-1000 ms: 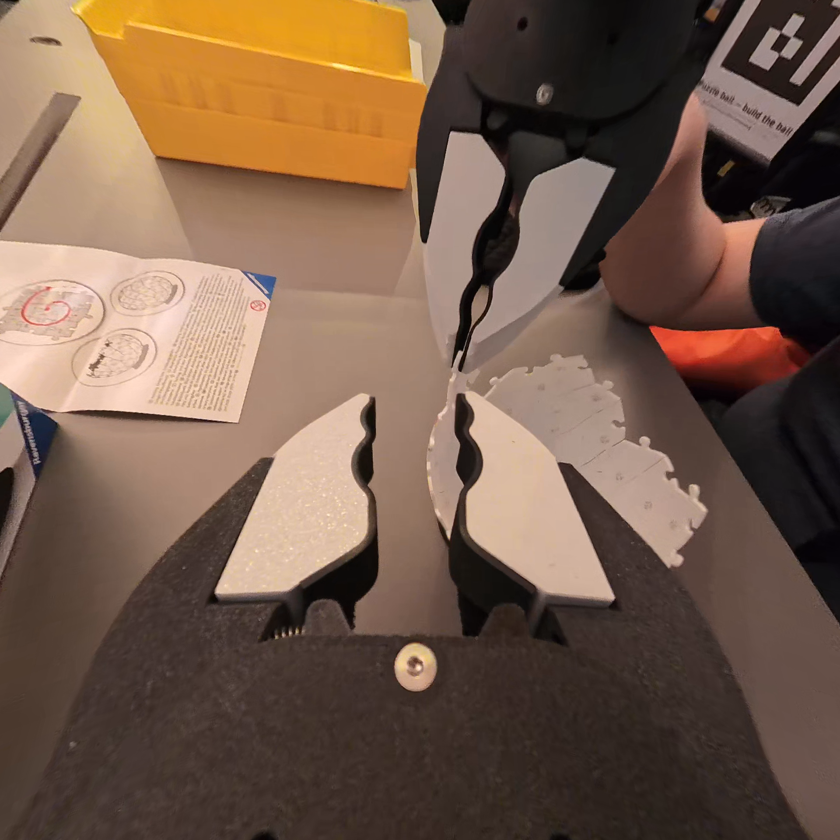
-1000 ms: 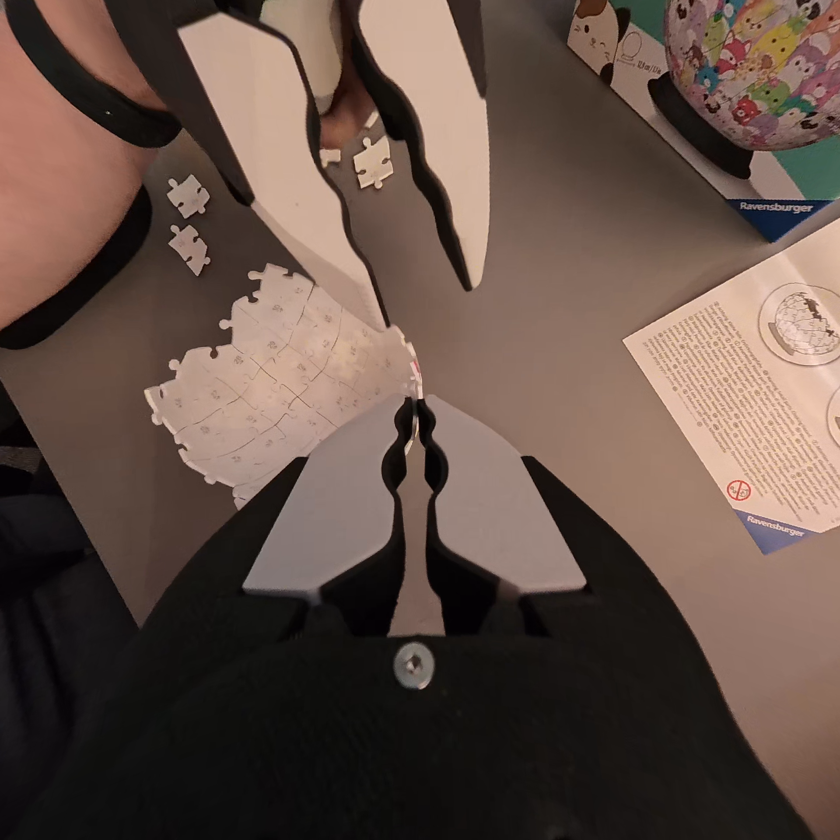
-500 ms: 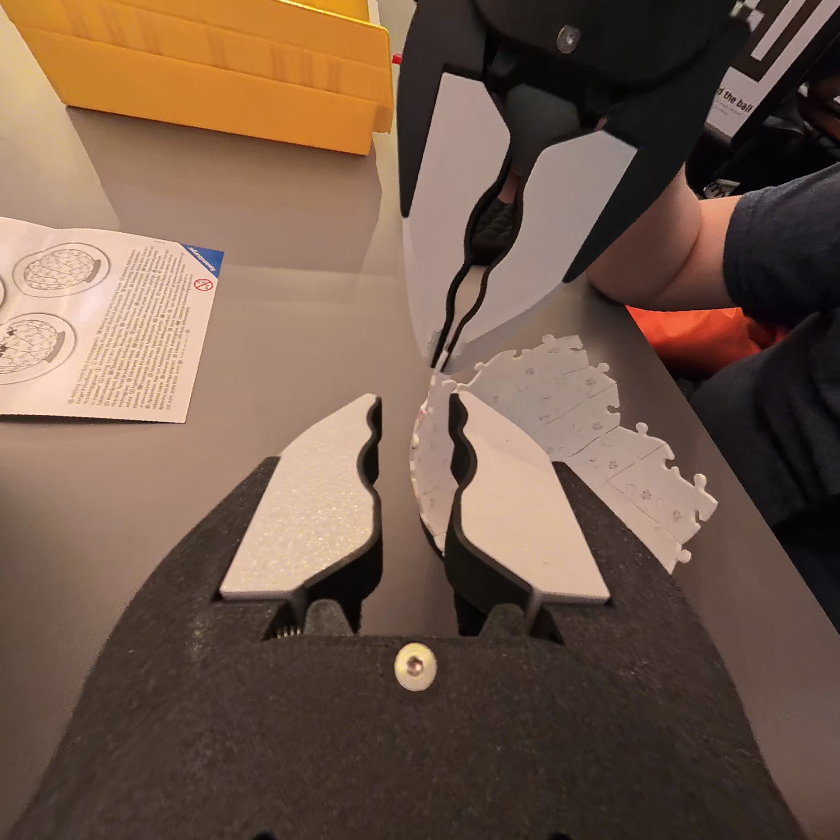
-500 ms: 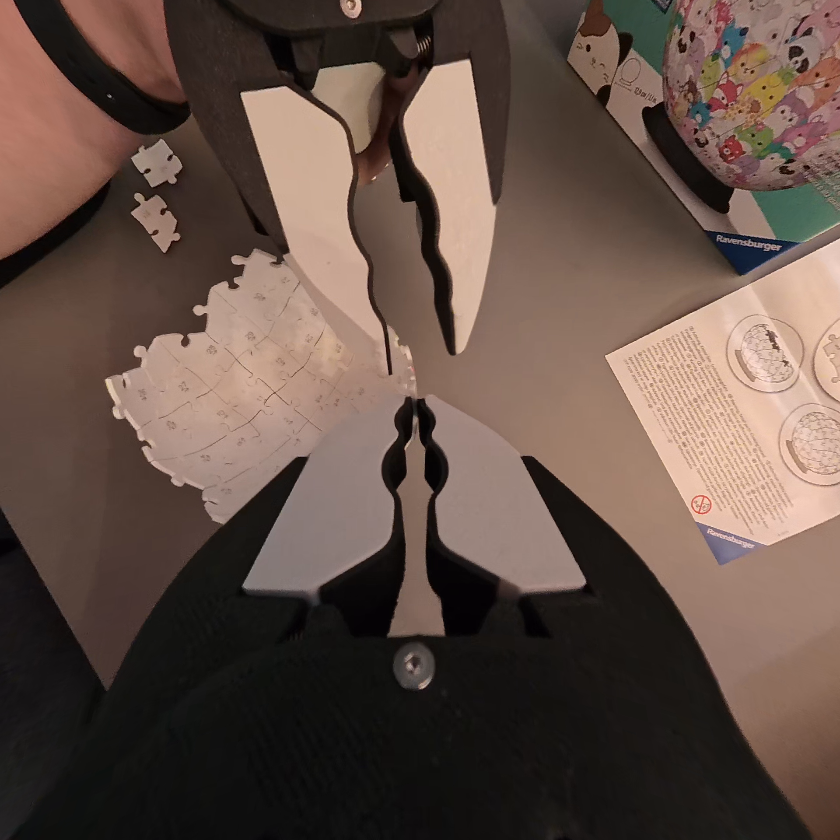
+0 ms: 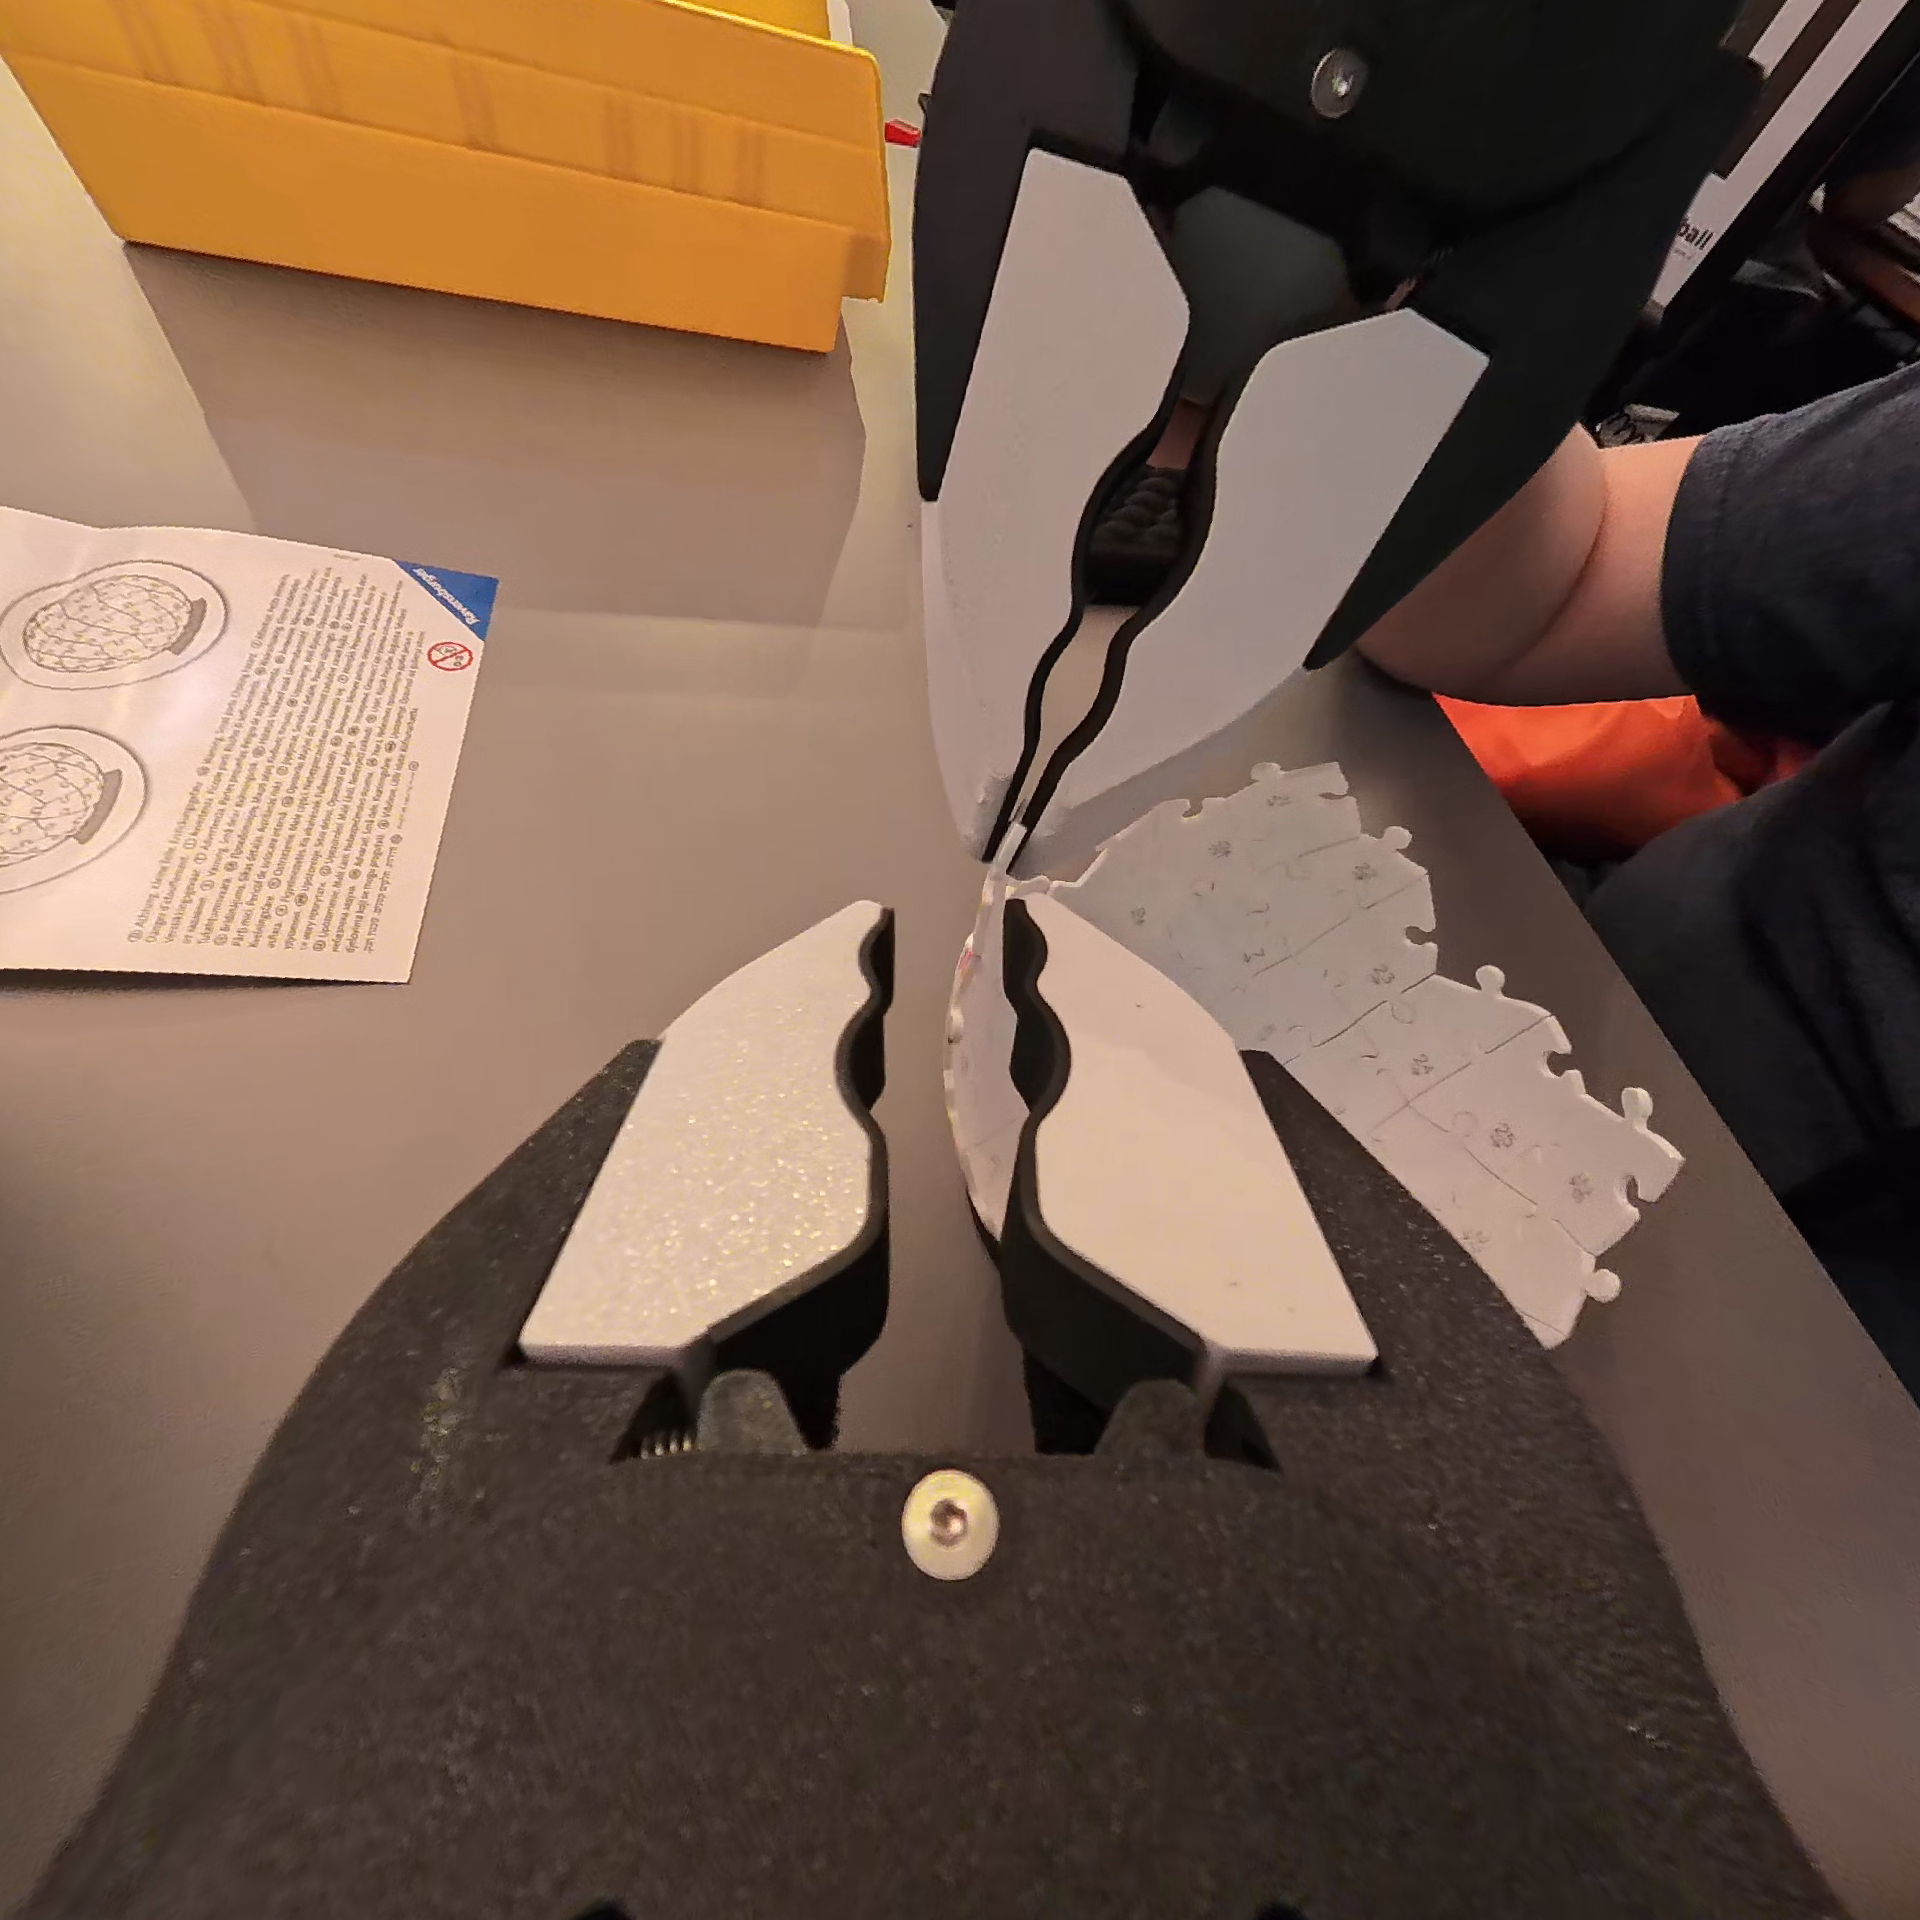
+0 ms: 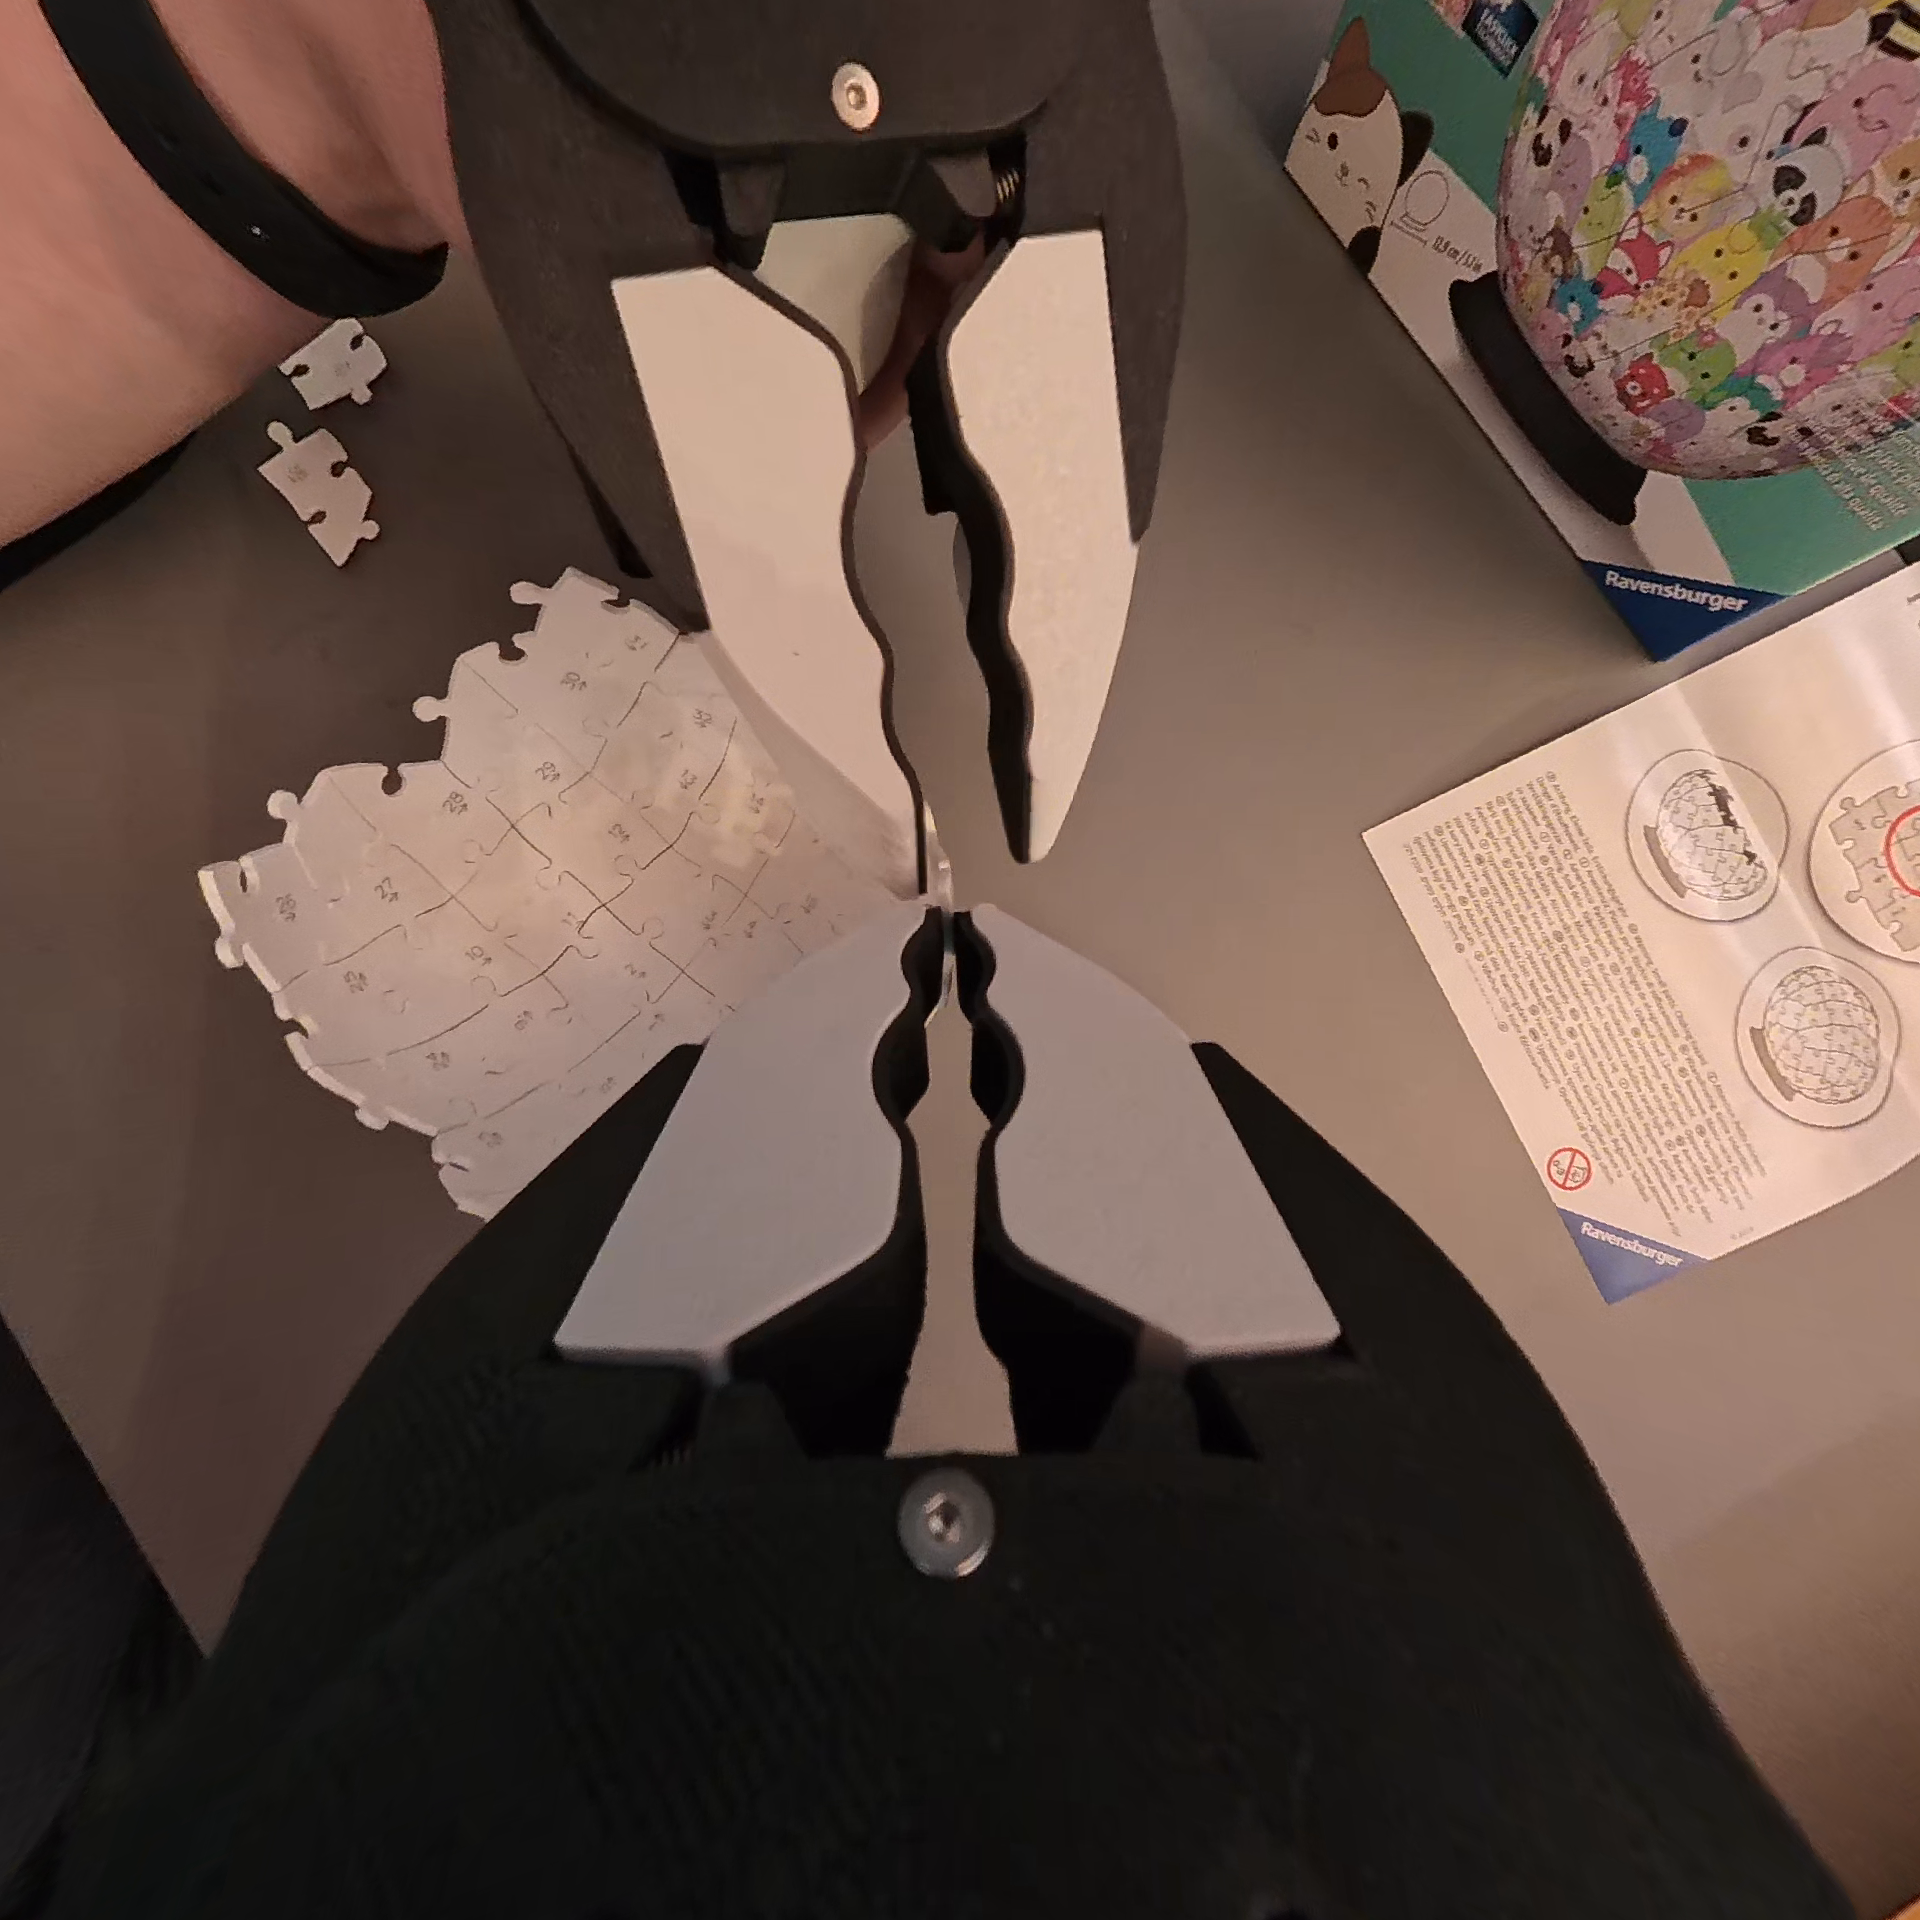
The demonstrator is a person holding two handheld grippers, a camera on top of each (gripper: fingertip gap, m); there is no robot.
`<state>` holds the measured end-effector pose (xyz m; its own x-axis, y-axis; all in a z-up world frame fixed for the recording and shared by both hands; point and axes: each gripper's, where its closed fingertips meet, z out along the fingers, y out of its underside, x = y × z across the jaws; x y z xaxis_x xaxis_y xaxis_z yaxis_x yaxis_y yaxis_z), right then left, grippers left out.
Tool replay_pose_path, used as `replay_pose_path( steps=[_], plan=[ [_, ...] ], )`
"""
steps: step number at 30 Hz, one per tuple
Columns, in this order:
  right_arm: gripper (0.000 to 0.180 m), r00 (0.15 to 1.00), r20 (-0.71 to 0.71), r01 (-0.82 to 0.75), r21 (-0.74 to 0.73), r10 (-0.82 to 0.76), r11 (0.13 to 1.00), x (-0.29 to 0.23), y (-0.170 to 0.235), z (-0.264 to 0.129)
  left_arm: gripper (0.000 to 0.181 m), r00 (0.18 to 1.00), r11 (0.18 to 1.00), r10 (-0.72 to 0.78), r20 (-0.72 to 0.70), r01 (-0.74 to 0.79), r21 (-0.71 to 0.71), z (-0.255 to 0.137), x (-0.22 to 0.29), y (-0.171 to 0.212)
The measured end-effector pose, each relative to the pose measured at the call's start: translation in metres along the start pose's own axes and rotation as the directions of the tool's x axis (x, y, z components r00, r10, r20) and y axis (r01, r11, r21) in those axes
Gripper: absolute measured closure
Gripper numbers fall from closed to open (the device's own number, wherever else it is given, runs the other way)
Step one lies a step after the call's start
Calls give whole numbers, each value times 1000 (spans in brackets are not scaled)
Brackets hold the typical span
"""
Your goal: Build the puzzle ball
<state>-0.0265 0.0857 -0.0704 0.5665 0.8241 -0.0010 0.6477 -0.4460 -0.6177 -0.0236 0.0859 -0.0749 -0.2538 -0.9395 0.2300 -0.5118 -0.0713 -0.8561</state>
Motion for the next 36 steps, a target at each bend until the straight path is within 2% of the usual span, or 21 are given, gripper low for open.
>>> replay_pose_path(
  steps=[3,8,13,17,23,36],
  plan=[
    [176,1000,-10,15,-2,-15,1000,0,0,0,164,1000,1000,11,-7,-11,-13,3,1,2],
    [176,1000,-10,20,0,-20,1000,1,1,1,178,998,998,53,-14,-53,-29,4,5,4],
    [176,1000,0,11,15,-11,1000,2,1,0,178,997,997,75,-7,-76,-25,5,5,3],
    [163,999,-26,-33,57,34,998,10,-1,-6,179,996,996,92,8,-92,-16,4,4,2],
    [159,969,181,-187,93,168,978,0,10,-13,179,994,994,106,11,-106,-16,4,5,2],
    [176,973,174,-170,93,152,981,-1,13,1,179,994,994,109,1,-109,1,3,5,2]
  ],
)
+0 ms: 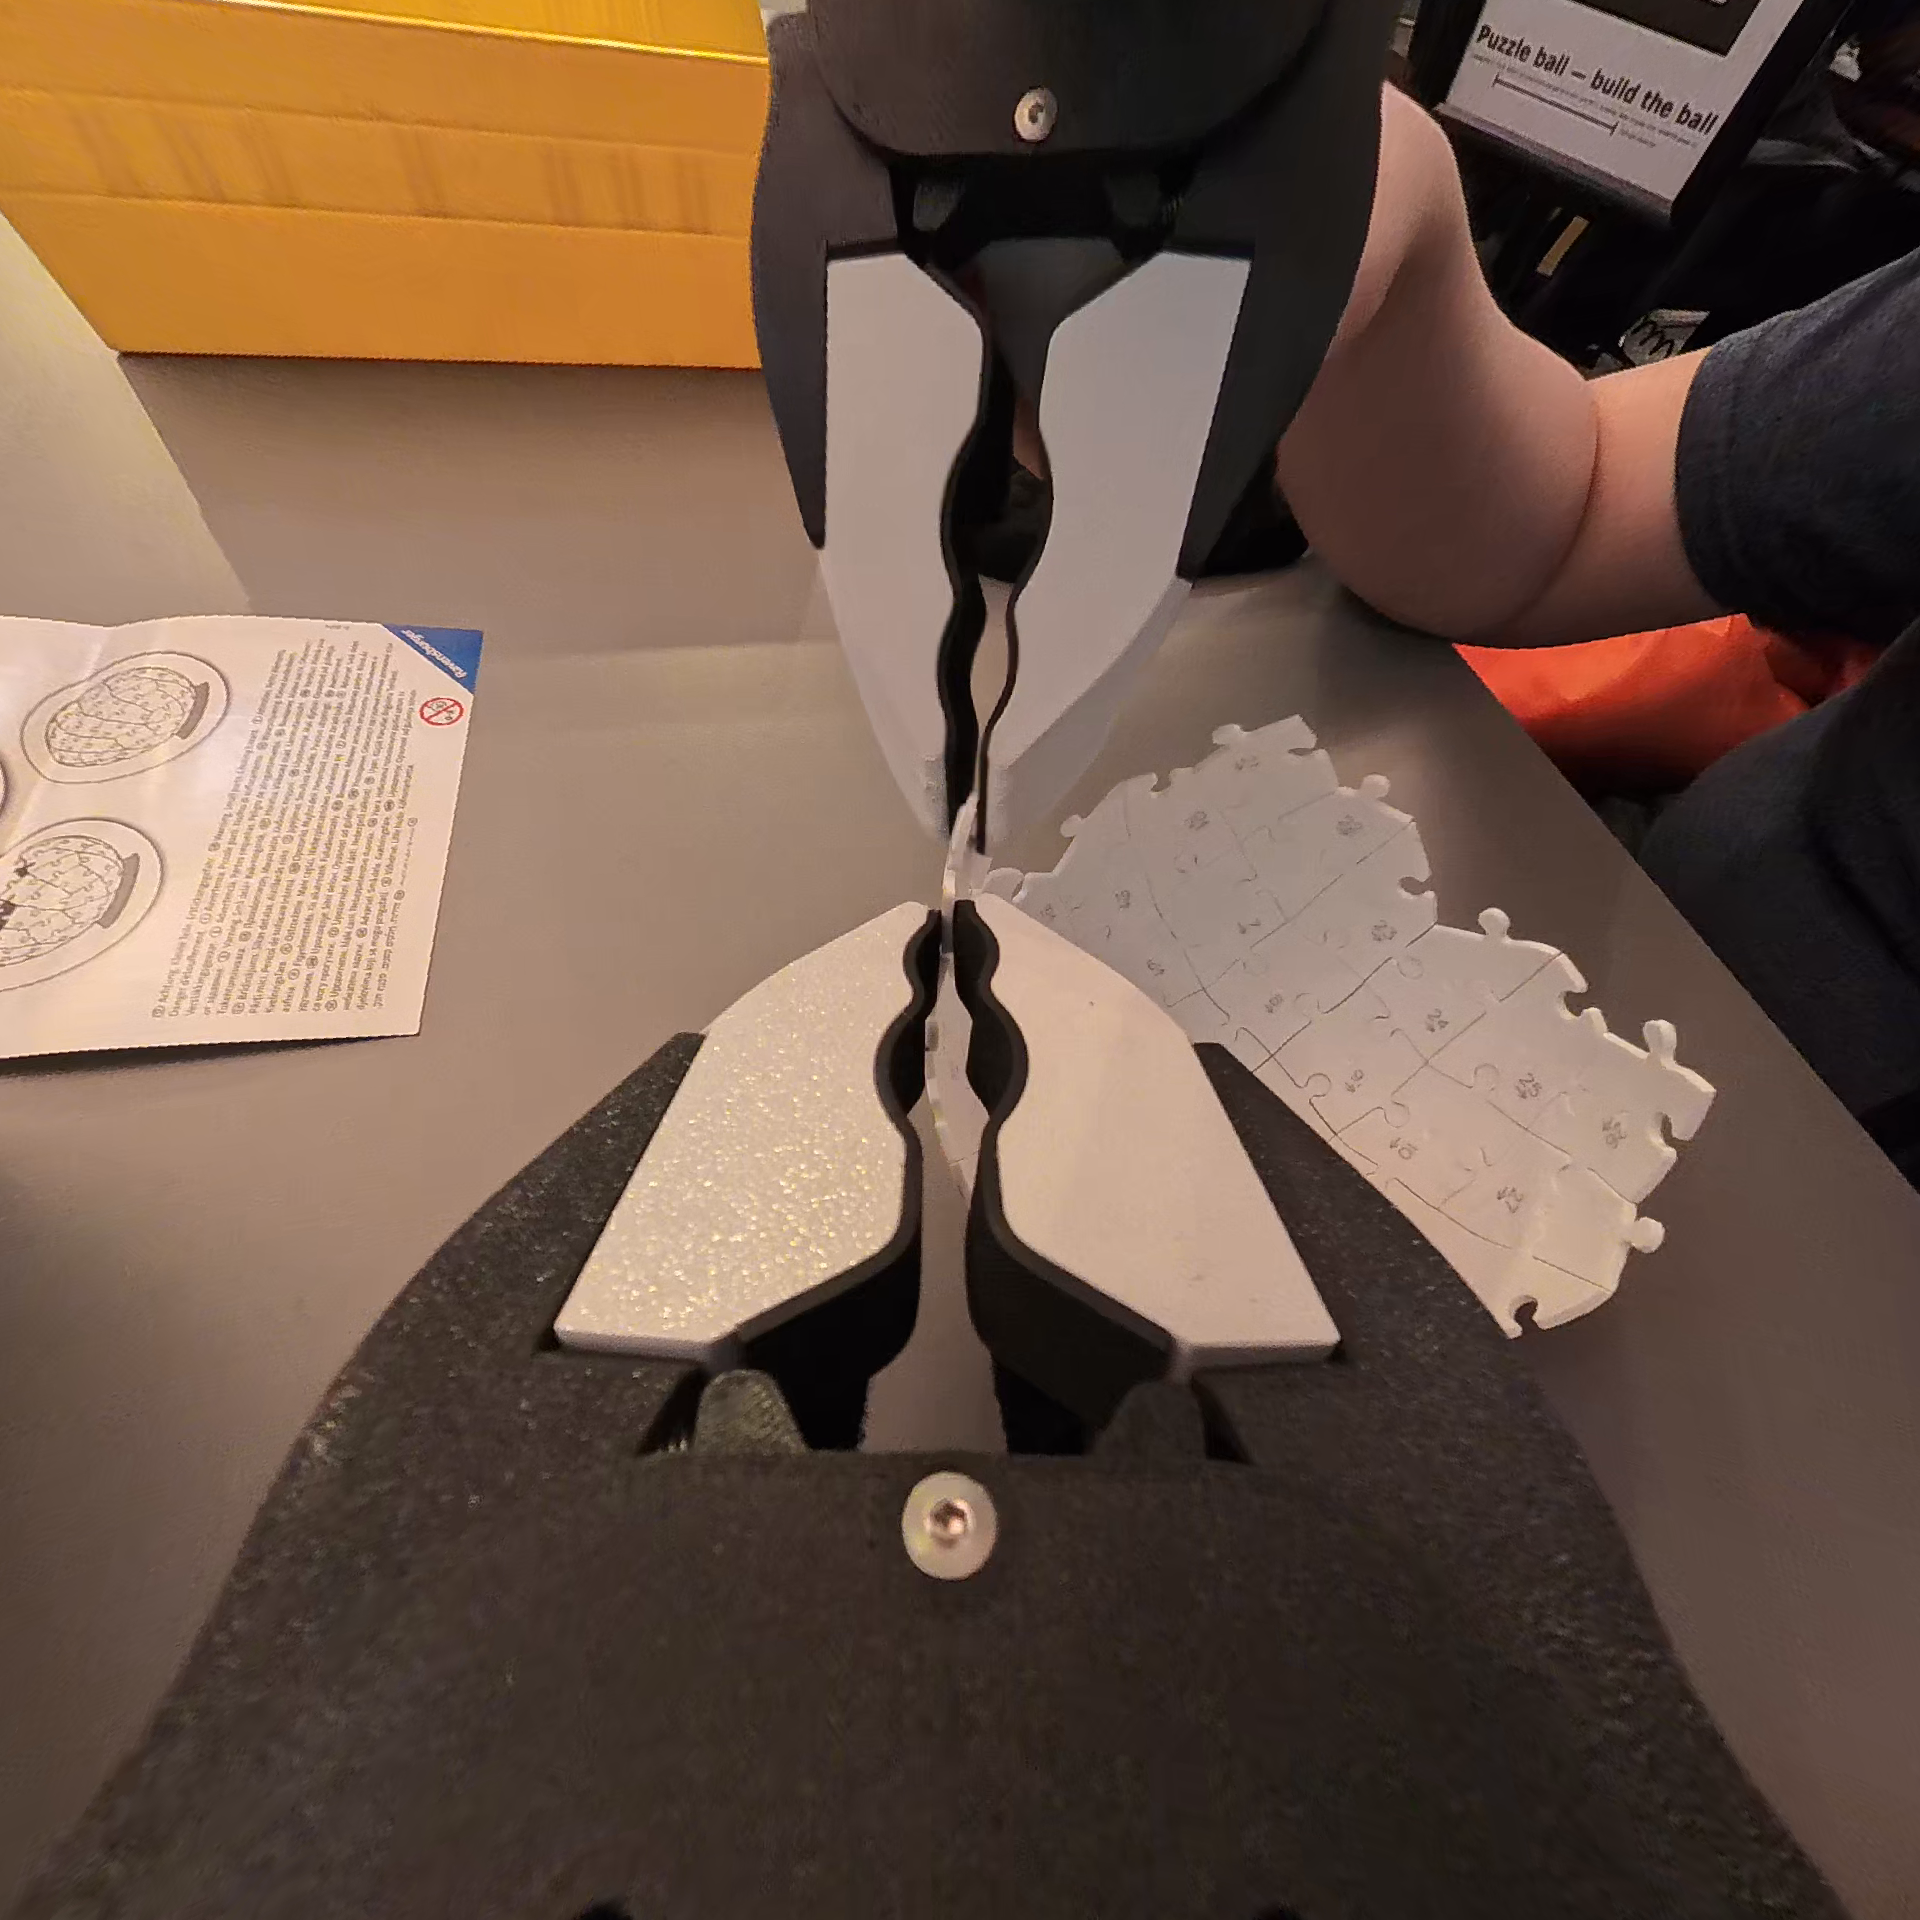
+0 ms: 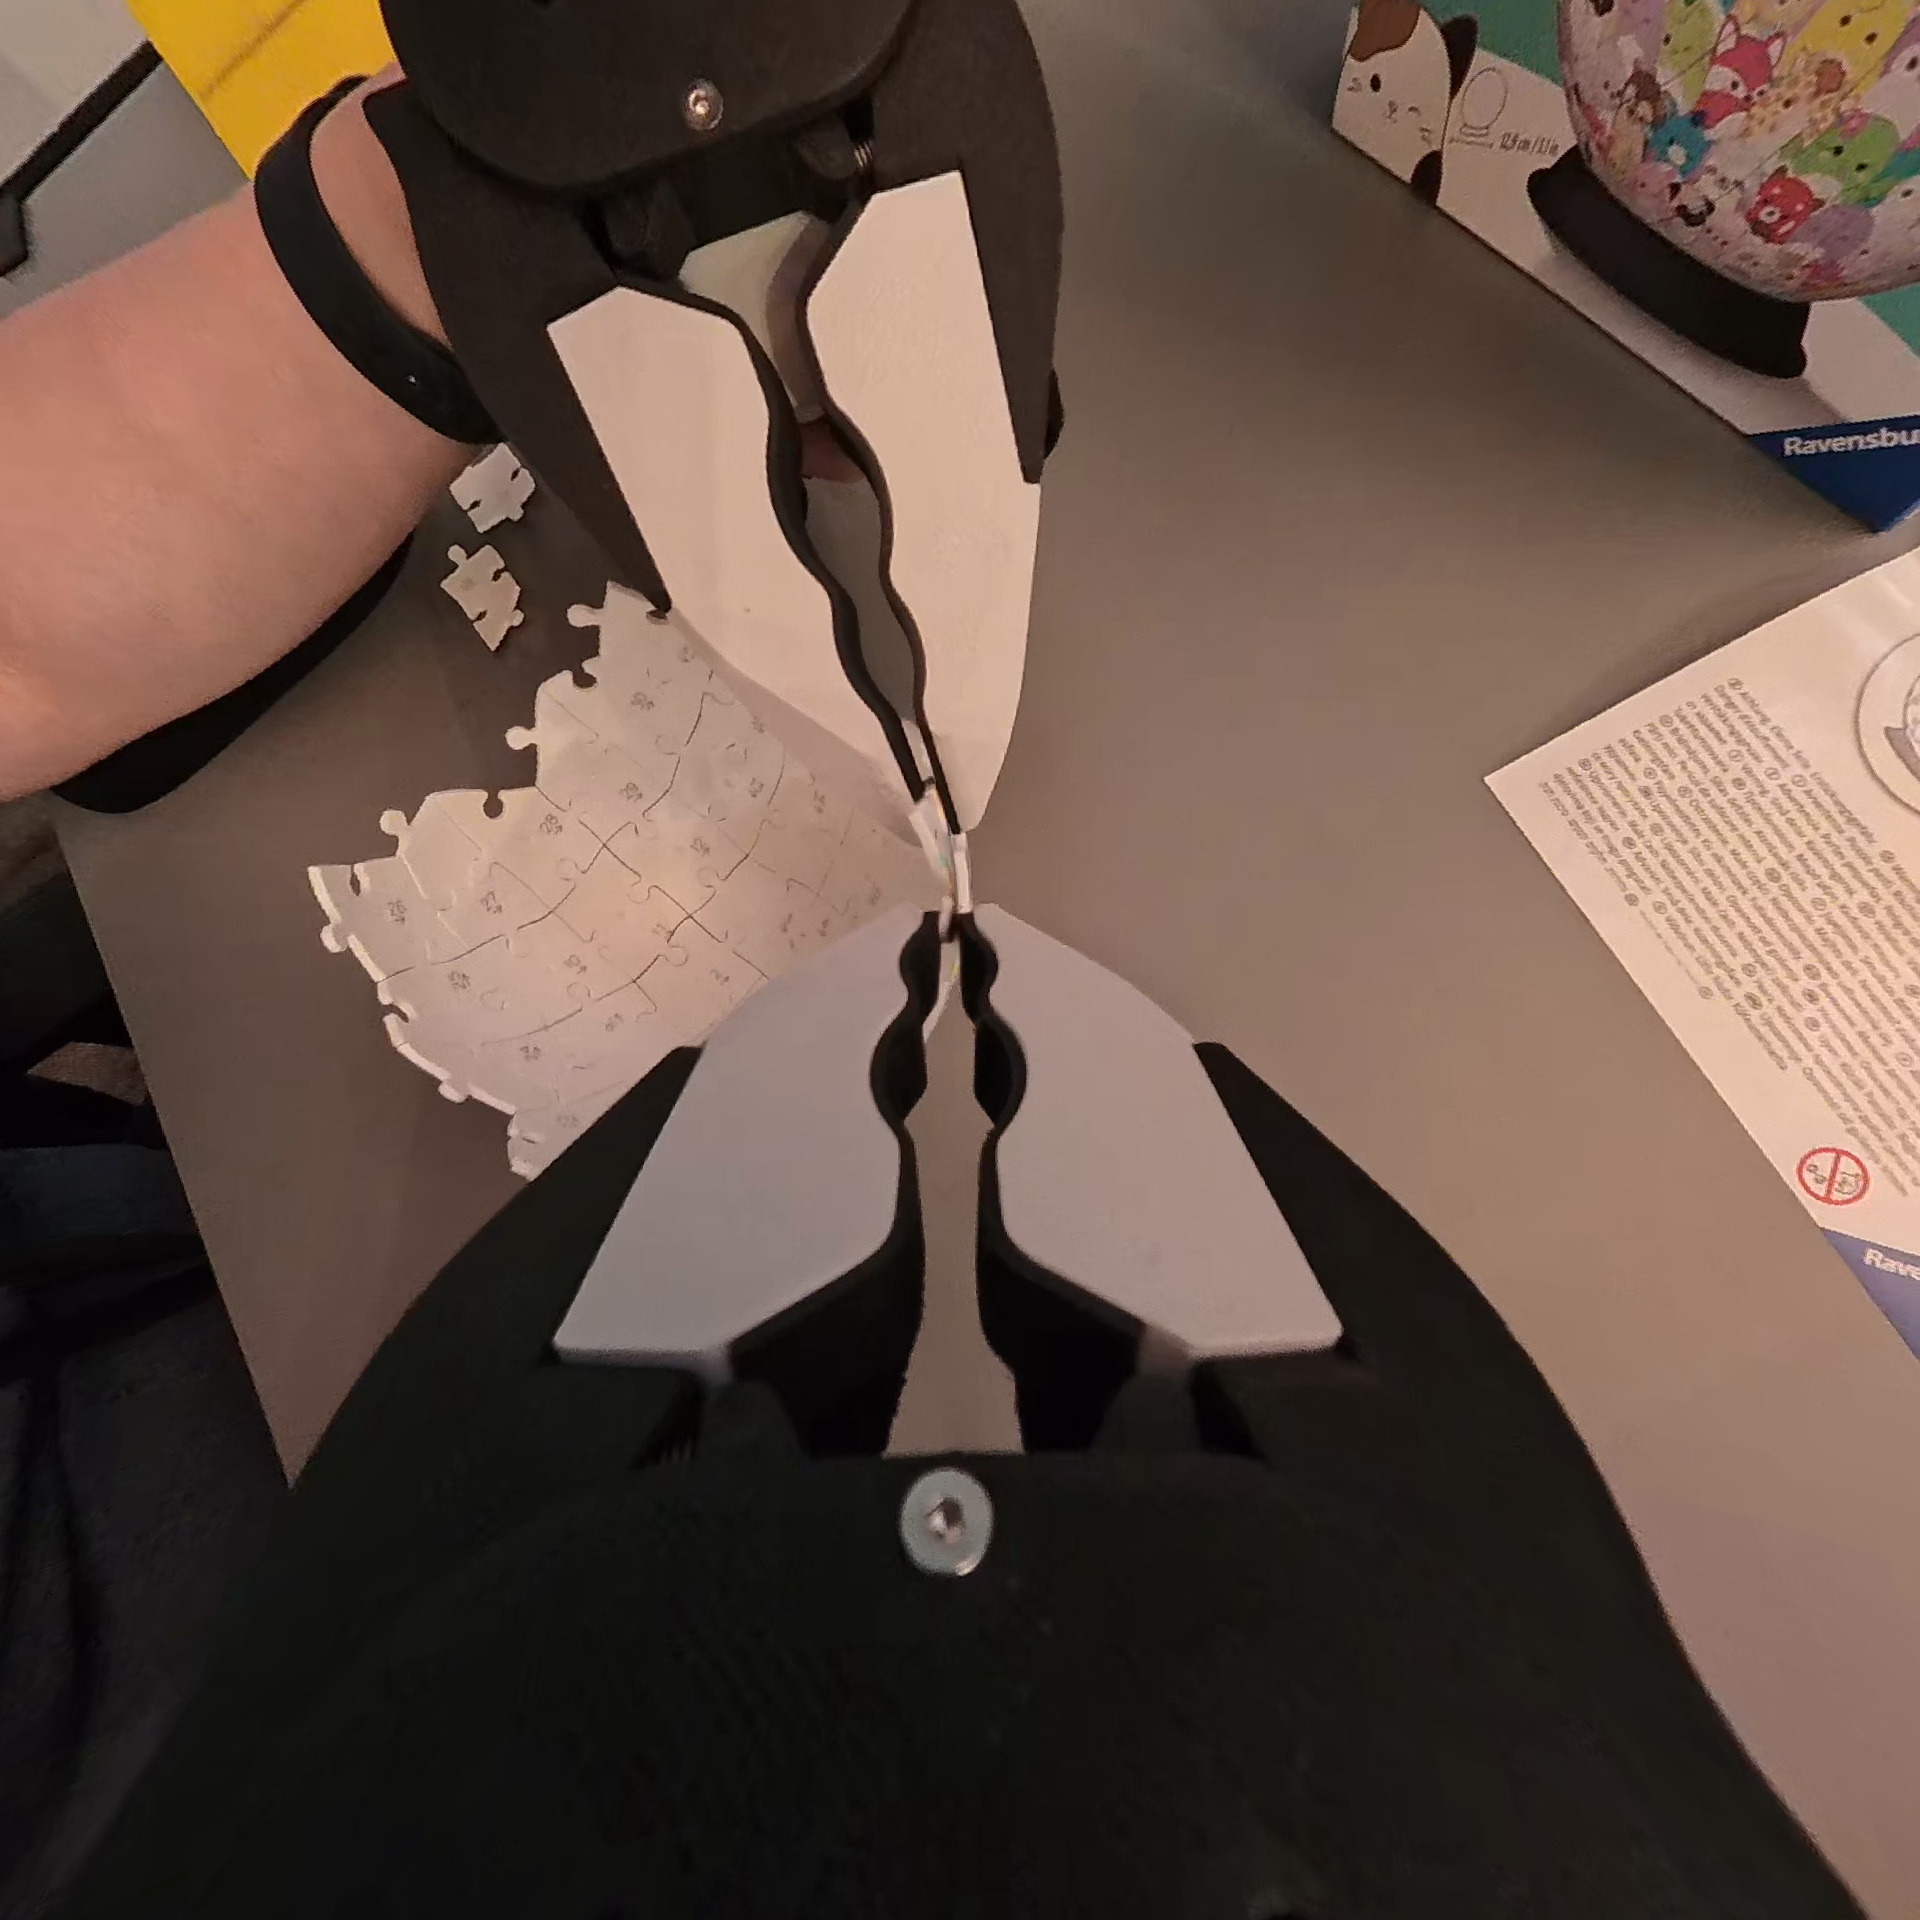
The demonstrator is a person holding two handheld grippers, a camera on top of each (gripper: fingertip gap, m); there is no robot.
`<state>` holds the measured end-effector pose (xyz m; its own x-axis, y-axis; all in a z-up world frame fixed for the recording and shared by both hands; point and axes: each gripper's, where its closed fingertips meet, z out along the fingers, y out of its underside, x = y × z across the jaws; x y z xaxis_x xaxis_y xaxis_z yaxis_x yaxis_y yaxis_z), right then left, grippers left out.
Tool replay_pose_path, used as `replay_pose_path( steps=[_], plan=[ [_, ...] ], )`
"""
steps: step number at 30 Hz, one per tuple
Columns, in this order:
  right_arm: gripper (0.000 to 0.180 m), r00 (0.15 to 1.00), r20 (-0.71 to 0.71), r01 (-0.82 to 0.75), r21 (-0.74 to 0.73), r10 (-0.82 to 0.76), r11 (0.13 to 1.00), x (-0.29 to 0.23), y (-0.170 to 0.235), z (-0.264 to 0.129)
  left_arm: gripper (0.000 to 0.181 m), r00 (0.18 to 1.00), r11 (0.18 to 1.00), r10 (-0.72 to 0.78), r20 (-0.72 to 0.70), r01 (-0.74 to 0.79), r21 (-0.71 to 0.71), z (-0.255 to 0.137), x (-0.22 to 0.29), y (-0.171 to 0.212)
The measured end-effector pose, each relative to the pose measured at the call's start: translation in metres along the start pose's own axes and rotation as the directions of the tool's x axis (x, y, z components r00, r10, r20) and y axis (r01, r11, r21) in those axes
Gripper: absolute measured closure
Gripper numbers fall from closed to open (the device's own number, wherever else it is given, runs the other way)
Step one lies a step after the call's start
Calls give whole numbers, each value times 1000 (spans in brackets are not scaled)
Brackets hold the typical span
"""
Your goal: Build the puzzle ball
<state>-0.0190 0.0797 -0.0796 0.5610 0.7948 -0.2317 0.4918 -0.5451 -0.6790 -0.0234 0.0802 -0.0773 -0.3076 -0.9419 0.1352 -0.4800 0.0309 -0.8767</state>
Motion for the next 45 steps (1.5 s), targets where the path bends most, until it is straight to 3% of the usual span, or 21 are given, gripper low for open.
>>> replay_pose_path(
  steps=[8,17,25,45],
  plan=[
    [176,999,-13,-48,-6,47,999,-1,0,0,179,1000,1000,4,-9,-4,7,0,1,0],
    [176,999,-45,14,-45,-16,999,0,6,4,179,999,999,40,7,-40,0,0,1,0],
    [165,996,-84,-2,-37,-1,999,2,6,7,179,998,998,60,17,-60,-10,1,1,0],
    [176,994,-61,-94,-33,92,995,6,9,15,173,997,997,65,32,-63,-43,0,0,3]
  ],
)
